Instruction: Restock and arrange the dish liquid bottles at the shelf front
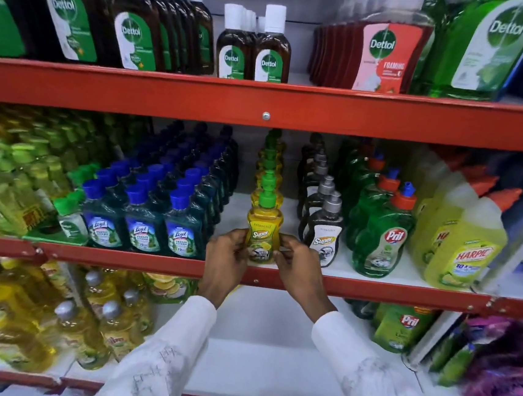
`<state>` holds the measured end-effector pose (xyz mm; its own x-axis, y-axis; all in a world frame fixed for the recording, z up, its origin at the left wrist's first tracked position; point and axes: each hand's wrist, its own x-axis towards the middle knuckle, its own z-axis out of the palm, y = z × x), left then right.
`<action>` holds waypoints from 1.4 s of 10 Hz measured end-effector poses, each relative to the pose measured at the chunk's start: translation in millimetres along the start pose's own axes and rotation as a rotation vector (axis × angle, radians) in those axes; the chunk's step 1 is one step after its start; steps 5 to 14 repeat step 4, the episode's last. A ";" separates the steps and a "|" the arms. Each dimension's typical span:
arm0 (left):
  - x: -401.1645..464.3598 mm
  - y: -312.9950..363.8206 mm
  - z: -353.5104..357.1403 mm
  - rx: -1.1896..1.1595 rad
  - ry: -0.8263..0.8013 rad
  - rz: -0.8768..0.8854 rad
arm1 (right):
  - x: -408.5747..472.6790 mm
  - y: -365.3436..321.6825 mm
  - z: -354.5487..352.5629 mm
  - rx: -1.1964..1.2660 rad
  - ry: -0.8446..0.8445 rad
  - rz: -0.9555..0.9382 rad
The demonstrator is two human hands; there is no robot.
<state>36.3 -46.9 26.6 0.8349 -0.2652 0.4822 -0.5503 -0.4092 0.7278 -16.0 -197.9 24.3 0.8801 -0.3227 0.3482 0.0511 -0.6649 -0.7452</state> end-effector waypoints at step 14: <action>-3.3 1.3 3.3 -0.007 0.012 -0.030 | -1.6 1.5 2.1 0.058 0.038 0.027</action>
